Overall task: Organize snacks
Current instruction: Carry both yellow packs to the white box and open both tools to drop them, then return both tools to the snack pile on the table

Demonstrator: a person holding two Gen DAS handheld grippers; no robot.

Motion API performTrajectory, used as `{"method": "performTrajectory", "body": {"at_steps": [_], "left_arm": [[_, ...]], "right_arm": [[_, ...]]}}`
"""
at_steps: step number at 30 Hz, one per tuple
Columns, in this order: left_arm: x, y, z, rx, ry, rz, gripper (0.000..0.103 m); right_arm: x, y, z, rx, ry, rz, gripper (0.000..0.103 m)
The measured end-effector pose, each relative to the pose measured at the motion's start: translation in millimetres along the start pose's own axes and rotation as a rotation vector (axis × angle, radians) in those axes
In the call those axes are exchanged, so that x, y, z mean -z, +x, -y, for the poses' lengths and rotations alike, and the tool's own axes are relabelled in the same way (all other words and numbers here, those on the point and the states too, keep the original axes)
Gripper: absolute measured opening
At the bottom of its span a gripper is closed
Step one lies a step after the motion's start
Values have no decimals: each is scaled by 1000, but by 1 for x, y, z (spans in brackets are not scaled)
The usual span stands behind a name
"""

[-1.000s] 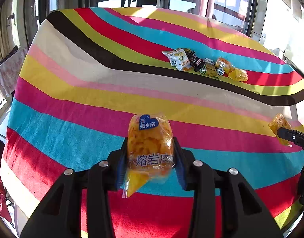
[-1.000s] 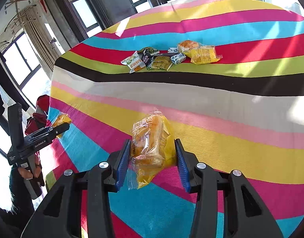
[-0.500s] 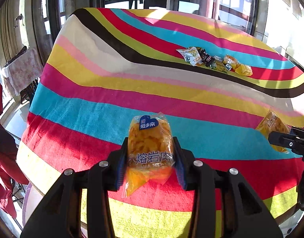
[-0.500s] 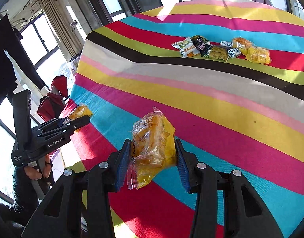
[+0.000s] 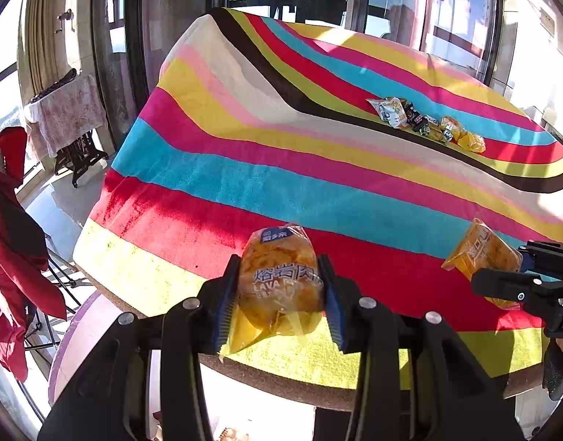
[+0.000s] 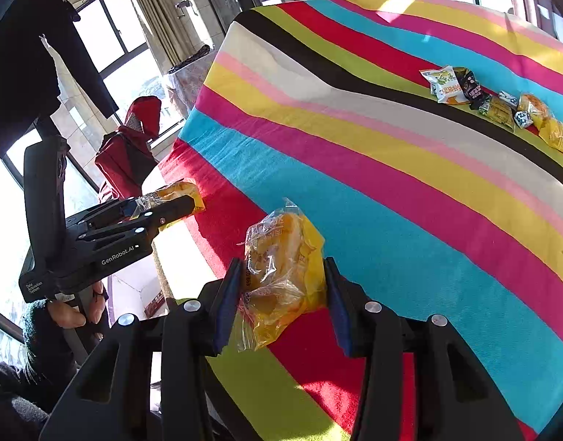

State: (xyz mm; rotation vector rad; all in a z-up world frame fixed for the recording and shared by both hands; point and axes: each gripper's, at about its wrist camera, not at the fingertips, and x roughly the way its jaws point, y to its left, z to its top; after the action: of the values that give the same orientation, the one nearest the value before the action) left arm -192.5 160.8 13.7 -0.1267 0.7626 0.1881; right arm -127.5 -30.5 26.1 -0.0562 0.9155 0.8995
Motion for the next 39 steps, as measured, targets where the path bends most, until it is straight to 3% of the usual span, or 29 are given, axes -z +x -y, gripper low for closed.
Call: {"method": "performTrajectory", "body": {"at_steps": [12,22,23,24,25,27,30,32,35,37,39], "left_arm": [[41,-35,-77,-126,-150,-10,42],[103,-29,-133,-228,-282,-171,42],[107,-28,-138,-256,-292,-184,42],[109,-28,-143,-287,-306,-185,48],[109,-29,-147,-314,-321,-179,70],[103,-38,-151,-352,-345,-130,94],[88,-49,-146,-403,-338,-51,101],[75,-51,-137,-392,-325,-15,101],[50,-43,-113,-305,-282,12,101],[32,-38,-90,-248,-232,27,101],[12,-31,-63,-179,-180,32,101]], "right_arm": [[6,38,-102,-192,-248,-94,44],[34,88,-165,-279,-420,-253,45],[36,92,-169,-288,-433,-258,51],[36,94,-170,-278,-437,-252,61],[36,94,-171,-288,-429,-247,64],[32,90,-170,-313,-412,-238,69],[28,75,-164,-309,-413,-197,73],[24,61,-154,-319,-394,-173,73],[22,32,-131,-334,-367,-116,74],[25,3,-114,-355,-352,-56,78],[26,-23,-93,-311,-334,25,87]]}}
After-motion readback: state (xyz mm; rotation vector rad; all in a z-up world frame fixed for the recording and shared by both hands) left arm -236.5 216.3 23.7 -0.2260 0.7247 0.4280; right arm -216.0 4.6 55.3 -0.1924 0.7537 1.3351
